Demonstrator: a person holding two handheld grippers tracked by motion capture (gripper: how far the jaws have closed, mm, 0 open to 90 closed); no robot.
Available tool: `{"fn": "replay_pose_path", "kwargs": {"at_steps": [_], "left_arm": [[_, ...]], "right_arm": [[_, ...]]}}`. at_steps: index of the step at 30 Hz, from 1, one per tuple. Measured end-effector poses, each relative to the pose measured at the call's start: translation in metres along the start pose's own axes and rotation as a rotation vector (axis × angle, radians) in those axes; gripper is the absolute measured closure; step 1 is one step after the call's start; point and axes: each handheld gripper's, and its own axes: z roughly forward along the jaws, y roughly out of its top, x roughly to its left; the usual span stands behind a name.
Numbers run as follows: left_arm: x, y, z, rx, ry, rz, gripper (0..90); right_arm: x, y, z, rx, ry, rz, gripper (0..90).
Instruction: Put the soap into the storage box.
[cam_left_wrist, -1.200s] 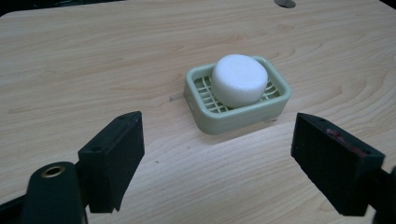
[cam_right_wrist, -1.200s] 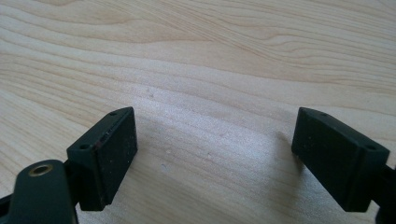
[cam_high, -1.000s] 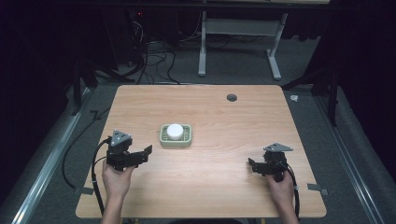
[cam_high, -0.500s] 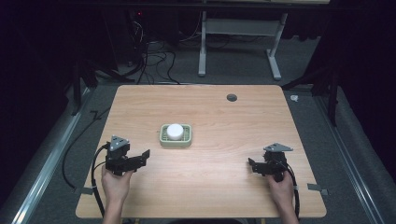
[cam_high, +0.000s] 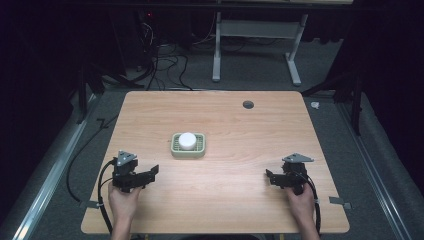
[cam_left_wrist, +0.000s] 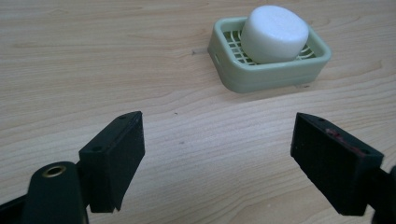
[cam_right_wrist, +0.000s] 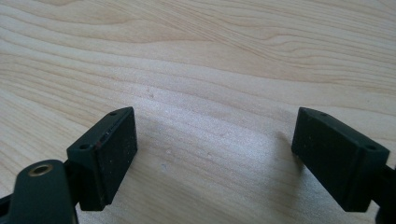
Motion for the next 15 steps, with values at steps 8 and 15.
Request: {"fn": "replay_pose_path", "kwargs": {"at_steps": [8, 15], "left_arm": [[0.000, -0.010, 0.010, 0.031, 0.003, -0.005, 18.4], [-0.001, -0.015, 0.018, 0.060, 0.010, 0.003, 18.4]], "right_arm": [[0.000, 0.000, 0.000, 0.000, -0.001, 0.001, 15.1], [0.000, 0.000, 0.000, 0.000, 0.000, 0.000, 15.1]]}}
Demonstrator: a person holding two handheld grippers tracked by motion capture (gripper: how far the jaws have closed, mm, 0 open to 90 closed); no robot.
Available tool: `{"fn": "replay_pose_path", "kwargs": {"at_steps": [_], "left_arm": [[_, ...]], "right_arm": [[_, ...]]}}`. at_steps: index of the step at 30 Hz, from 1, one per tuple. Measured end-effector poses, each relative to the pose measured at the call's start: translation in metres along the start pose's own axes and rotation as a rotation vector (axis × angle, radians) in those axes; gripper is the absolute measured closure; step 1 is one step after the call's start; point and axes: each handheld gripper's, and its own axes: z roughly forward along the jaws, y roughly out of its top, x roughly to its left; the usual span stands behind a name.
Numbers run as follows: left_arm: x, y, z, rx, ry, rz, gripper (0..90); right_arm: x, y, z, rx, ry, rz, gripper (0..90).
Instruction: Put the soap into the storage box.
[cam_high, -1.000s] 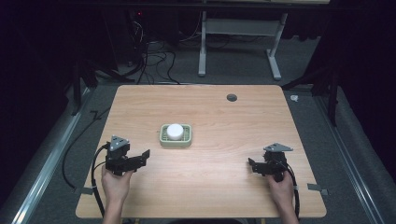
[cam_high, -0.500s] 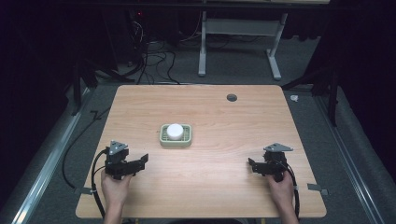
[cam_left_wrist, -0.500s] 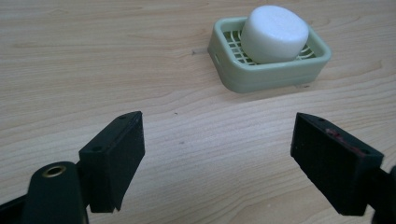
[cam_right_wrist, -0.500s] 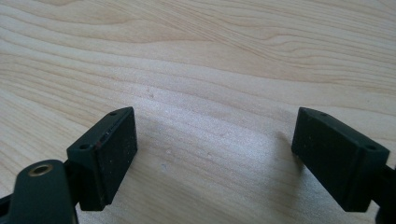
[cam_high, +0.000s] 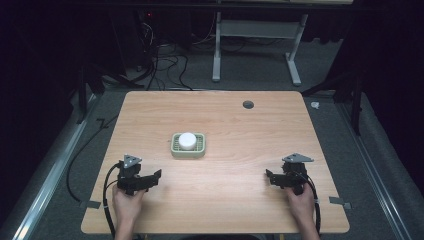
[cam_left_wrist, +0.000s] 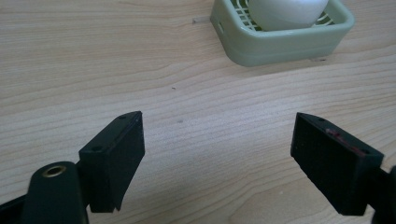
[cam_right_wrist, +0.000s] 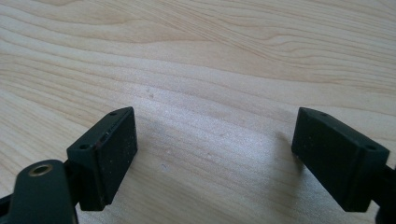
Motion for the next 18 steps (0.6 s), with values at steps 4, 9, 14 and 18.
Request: {"fn": "replay_pose_path", "kwargs": {"at_steps": [4, 9, 14, 18], "left_arm": [[0.001, -0.003, 0.003, 0.016, 0.005, -0.001, 18.4], [0.001, -0.004, 0.007, 0.033, 0.006, 0.006, 18.3], [0.001, -0.008, 0.012, 0.040, 0.013, 0.003, 18.4], [0.000, -0.009, 0.017, 0.049, 0.019, 0.011, 18.3]], "right_arm": [[0.000, 0.000, 0.000, 0.000, 0.000, 0.000, 15.1], [0.000, 0.000, 0.000, 0.000, 0.000, 0.000, 15.1], [0.000, 0.000, 0.000, 0.000, 0.000, 0.000, 15.1], [0.000, 0.000, 0.000, 0.000, 0.000, 0.000, 15.1]]}}
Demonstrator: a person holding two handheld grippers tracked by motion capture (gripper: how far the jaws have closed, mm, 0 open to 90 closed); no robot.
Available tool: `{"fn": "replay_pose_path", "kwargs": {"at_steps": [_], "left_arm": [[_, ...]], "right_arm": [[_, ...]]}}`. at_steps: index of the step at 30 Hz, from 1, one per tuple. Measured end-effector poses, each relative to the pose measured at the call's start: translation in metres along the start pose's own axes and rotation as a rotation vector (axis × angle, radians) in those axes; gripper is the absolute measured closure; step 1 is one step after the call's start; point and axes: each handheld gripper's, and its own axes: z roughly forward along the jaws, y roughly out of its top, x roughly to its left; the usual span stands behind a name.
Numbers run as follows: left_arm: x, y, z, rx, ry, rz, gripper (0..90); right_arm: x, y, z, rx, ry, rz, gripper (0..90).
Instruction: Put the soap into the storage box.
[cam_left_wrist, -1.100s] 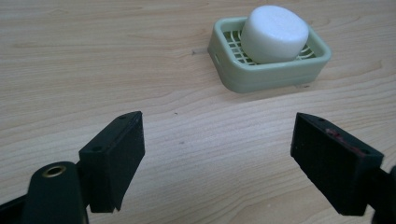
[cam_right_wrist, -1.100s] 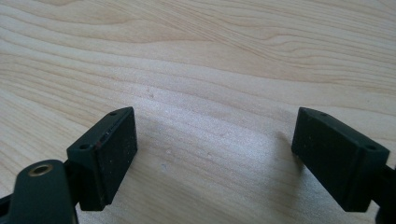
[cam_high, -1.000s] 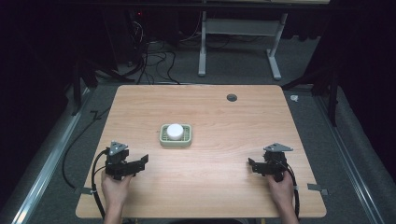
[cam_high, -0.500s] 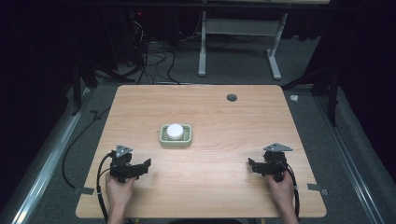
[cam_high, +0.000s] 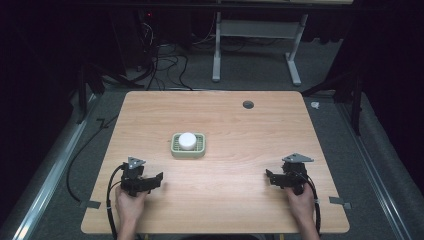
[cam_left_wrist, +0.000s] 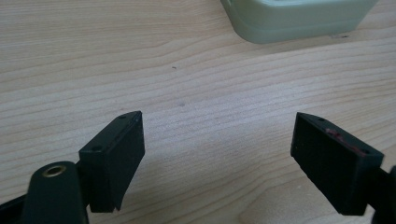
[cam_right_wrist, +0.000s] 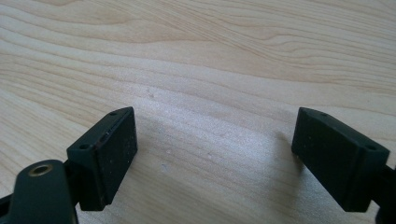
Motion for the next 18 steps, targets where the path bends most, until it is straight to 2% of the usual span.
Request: {"fn": "replay_pose_path", "kwargs": {"at_steps": [6, 18], "left_arm": [[-0.001, -0.003, 0.005, -0.003, 0.018, 0.001, 18.9], [-0.008, -0.006, 0.016, 0.000, 0.064, 0.050, 18.8]], "right_arm": [[0.000, 0.000, 0.000, 0.000, 0.000, 0.000, 15.1], [0.000, 0.000, 0.000, 0.000, 0.000, 0.000, 15.1]]}}
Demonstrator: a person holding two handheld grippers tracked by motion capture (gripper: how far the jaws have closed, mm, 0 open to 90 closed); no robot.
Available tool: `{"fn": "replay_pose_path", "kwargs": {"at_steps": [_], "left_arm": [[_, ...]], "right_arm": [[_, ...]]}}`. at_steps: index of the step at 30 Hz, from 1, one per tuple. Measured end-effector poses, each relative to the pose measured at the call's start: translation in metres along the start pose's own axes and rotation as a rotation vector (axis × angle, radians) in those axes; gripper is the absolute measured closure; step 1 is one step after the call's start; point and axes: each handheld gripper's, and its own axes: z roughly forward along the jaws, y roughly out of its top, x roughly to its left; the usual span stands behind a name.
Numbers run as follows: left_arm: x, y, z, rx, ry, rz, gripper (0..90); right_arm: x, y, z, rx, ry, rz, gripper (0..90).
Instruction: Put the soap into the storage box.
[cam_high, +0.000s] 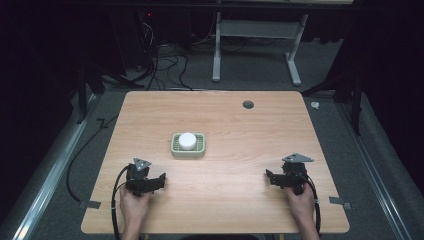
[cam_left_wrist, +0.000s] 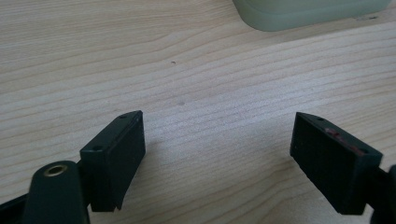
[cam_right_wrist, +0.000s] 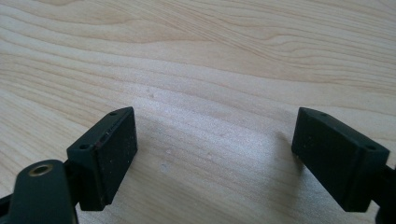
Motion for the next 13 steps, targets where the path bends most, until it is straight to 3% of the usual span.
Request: {"fn": "replay_pose_path", "kwargs": {"at_steps": [6, 13], "left_arm": [[-0.0002, -0.0051, 0.0027, -0.050, 0.013, -0.001, 18.3], [-0.0002, -0.0049, 0.0028, -0.048, 0.013, -0.003, 18.2]], "right_arm": [[0.0000, 0.0000, 0.0000, 0.000, 0.000, 0.000, 15.1], [-0.0001, -0.0001, 0.0000, -0.001, 0.000, -0.002, 15.1]]}}
